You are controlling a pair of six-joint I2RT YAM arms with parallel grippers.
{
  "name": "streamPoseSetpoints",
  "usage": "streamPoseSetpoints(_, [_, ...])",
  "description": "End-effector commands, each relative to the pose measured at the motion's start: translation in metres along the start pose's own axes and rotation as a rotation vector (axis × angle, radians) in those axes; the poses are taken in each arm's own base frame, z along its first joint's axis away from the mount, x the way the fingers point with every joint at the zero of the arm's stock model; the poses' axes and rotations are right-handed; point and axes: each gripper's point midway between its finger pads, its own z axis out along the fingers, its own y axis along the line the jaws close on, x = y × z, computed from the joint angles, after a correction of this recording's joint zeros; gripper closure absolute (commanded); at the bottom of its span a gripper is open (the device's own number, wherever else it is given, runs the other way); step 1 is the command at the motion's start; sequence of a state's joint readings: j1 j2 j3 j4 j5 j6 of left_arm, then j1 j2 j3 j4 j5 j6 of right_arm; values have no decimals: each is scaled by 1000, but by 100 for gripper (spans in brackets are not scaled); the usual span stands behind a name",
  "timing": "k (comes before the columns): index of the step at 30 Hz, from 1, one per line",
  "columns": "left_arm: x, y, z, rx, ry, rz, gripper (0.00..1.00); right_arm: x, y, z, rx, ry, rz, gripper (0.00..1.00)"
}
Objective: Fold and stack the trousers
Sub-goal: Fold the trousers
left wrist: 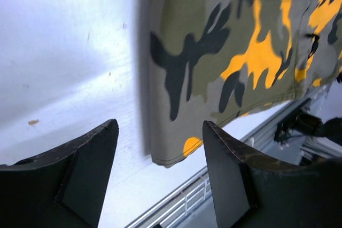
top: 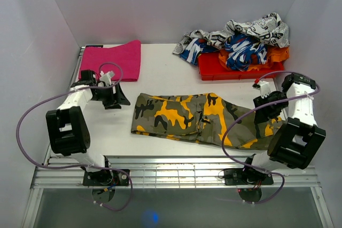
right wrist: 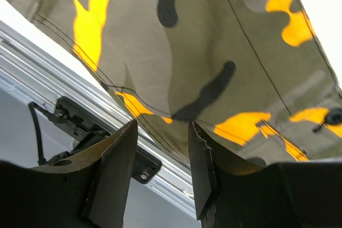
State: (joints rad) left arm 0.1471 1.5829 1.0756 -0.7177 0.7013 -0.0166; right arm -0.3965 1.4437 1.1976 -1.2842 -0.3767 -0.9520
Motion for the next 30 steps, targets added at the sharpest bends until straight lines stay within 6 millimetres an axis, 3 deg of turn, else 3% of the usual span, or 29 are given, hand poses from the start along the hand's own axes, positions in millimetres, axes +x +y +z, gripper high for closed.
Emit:
streamPoseSetpoints(1, [34, -6, 9, 161, 83, 9, 26, -20, 17, 3, -77, -53, 3, 52])
streamPoseSetpoints(2, [45, -1, 14, 159, 103, -11, 28, -22, 18, 3, -79, -56, -3, 52])
streamPoseSetpoints(7, [55, 4, 33, 212, 86, -57, 33, -24, 23, 6, -86, -40, 4, 52])
streamPoseSetpoints(18, [54, 16, 65, 297, 57, -126, 42, -9, 17, 1, -17, 31, 16, 54])
streamPoseSetpoints(26, [65, 15, 73, 366, 79, -182, 58, -7, 9, -7, 39, 57, 9, 55])
streamPoseSetpoints(29, [66, 13, 72, 373, 80, -195, 72, -6, 7, -6, 40, 66, 9, 56])
streamPoseSetpoints(30, [62, 11, 70, 383, 73, -196, 87, -5, 7, -6, 40, 70, 10, 57])
